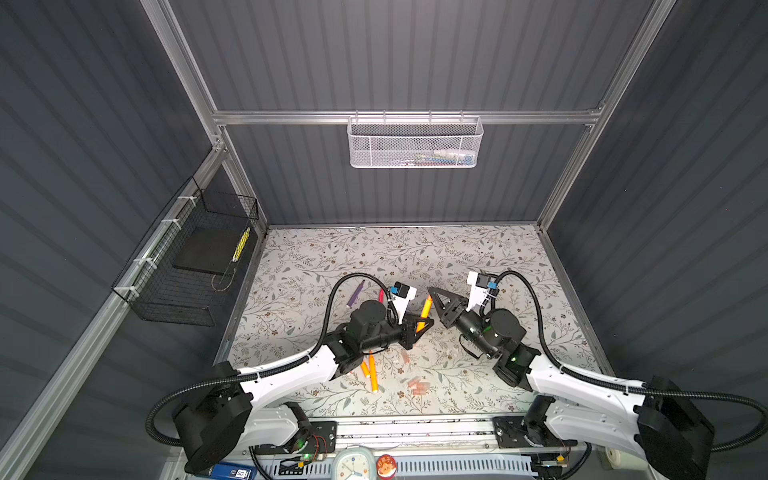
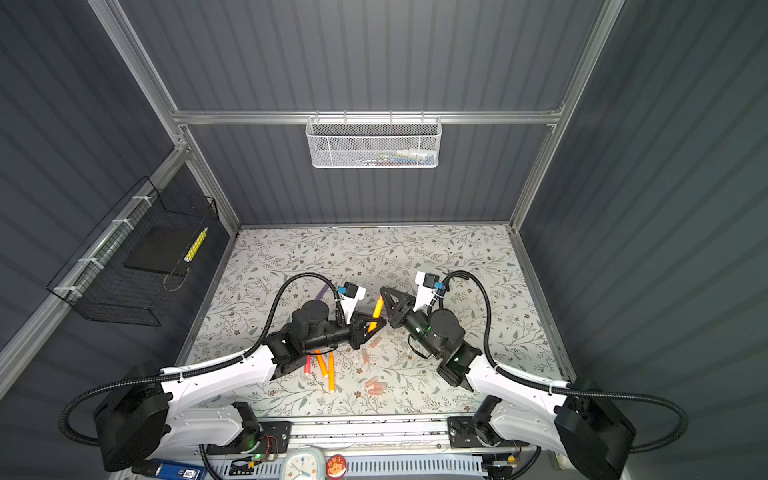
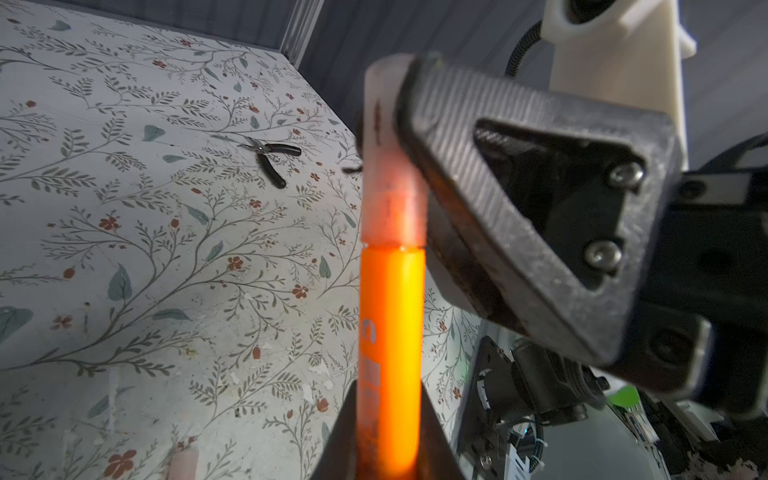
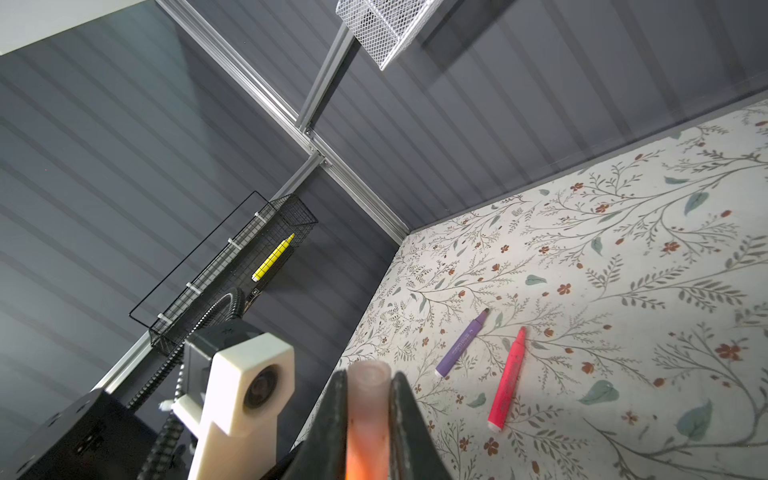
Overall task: Insert the pens into the pen caps
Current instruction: 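Lower the pink cap onto the orange marker tip with the right gripper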
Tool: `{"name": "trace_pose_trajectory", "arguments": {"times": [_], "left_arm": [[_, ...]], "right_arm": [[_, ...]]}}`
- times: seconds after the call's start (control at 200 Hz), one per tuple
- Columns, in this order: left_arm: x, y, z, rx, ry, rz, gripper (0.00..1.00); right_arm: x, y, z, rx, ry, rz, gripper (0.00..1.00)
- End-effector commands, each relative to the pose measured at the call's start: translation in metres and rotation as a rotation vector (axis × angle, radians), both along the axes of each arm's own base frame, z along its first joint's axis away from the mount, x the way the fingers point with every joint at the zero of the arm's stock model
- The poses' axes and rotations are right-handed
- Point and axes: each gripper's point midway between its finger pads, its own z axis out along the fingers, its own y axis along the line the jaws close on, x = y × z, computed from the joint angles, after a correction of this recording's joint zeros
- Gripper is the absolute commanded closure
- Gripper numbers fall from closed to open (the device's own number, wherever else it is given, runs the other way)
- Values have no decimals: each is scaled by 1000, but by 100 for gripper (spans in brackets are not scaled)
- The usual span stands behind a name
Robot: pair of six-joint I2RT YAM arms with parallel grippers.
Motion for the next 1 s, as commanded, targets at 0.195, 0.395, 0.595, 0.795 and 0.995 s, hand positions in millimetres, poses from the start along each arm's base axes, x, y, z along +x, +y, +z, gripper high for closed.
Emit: {"name": "trace_pose_trajectory", "arguments": {"times": [0.195,0.395,0.595,0.795,0.995], "left_arm": [[10,3,57,-149,-114,26,100],[8,1,57,-145,-154,3,100],[5,-1,52,-138,-165,-21,100],[-3,-3,50,-147,-168,-69,100],[-7,-4,50,-147,-179,-90,100]], "right_arm": [[-42,23,-13,-43,-36,184,99],[-55,37,-13,-48,-13,227,98],[-51,33,-16,-75,-19,183,92],[-48,32,-8,-70,-32,167,85],[-46,29,-4,-76,-41,146,75]]}}
